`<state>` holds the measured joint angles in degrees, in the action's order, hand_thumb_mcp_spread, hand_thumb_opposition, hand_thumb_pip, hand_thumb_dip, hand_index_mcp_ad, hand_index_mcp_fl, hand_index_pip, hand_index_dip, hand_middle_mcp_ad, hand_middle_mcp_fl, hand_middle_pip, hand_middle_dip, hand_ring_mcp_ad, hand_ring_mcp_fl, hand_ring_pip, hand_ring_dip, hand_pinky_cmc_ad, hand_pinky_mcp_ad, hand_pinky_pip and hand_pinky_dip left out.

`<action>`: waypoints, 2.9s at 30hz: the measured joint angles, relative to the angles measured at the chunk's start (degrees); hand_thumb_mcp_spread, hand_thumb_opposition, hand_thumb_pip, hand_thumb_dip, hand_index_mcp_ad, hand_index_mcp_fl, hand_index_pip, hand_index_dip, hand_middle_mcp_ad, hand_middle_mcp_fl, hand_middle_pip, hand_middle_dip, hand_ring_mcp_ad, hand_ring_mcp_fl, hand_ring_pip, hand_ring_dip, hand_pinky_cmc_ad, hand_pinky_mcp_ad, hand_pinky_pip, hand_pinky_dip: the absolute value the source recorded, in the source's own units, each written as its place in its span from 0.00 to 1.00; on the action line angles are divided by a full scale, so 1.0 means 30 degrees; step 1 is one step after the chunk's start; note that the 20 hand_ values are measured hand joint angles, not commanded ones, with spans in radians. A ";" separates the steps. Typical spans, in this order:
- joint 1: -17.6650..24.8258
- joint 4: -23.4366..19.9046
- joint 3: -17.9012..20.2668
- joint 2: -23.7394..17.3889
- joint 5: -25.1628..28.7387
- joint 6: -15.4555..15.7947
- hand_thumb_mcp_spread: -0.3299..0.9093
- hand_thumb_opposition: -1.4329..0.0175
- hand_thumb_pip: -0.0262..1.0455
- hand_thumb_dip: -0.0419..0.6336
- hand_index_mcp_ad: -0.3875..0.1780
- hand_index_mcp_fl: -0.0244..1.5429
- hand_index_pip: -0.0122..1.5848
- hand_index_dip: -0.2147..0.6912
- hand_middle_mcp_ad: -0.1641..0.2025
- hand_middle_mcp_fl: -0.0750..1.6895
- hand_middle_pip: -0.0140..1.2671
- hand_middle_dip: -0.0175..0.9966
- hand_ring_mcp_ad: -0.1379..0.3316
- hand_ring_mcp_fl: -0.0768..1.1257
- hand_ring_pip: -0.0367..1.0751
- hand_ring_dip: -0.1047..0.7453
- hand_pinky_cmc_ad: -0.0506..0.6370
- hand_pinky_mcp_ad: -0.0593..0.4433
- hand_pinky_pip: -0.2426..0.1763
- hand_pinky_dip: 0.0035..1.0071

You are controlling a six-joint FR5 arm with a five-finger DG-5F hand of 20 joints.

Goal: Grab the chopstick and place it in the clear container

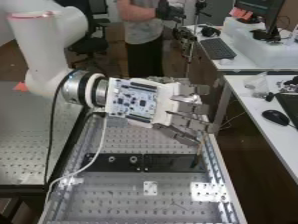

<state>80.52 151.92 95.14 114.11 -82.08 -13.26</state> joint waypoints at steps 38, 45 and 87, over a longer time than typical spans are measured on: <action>-0.0197 -0.1038 -0.2197 0.3957 0.0606 -0.4331 0.56 0.41 0.71 0.65 0.30 0.29 0.41 0.51 0.58 0.42 0.15 0.66 0.48 0.27 0.11 0.53 0.66 0.62 0.35 0.12; -0.0174 -0.0914 -0.2316 0.4473 0.0598 -0.4819 0.56 0.41 0.71 0.66 0.30 0.30 0.43 0.50 0.57 0.43 0.15 0.66 0.48 0.27 0.11 0.55 0.66 0.63 0.37 0.12; -0.0054 0.0379 -0.3752 0.5664 0.0685 -0.4354 0.72 0.43 0.45 0.47 0.30 0.39 0.48 0.50 0.57 0.52 0.15 0.72 0.44 0.37 0.12 0.64 0.66 0.63 0.46 0.13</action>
<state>80.35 153.05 83.89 131.10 -80.03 -26.33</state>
